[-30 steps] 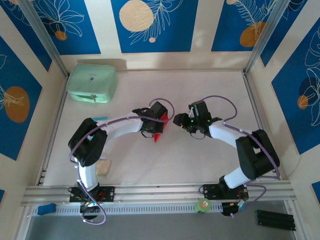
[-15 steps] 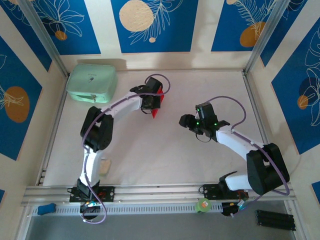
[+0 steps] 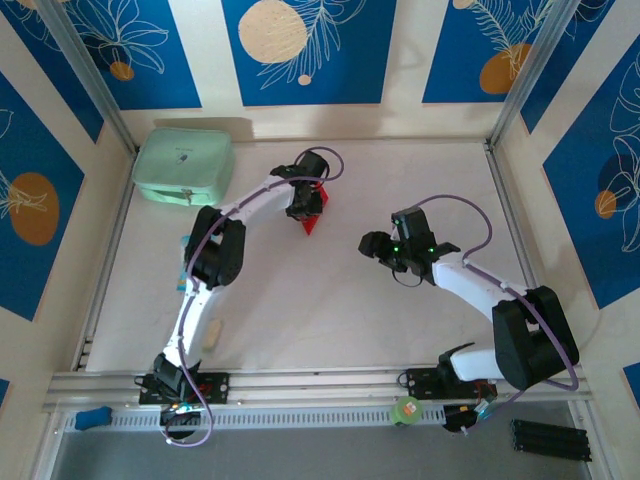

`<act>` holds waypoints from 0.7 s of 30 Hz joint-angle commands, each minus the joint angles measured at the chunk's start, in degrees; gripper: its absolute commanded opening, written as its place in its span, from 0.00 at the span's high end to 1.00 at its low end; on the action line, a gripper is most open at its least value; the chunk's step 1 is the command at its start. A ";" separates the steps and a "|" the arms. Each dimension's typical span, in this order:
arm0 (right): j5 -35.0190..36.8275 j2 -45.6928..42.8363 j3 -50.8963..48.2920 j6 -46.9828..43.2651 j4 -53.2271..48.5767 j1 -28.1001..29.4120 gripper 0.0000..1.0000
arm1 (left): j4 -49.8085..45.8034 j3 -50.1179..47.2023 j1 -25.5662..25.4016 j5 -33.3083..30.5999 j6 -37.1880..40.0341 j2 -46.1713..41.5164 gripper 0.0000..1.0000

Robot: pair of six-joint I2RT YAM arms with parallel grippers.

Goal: Fold a paper plane with a square sheet of paper (pick it up from the middle)
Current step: Move the paper plane to the top-center of the table.

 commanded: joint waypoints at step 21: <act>-0.63 -0.11 -0.77 -0.09 -0.40 -0.33 0.37 | -4.00 5.68 0.45 1.14 1.44 5.80 0.73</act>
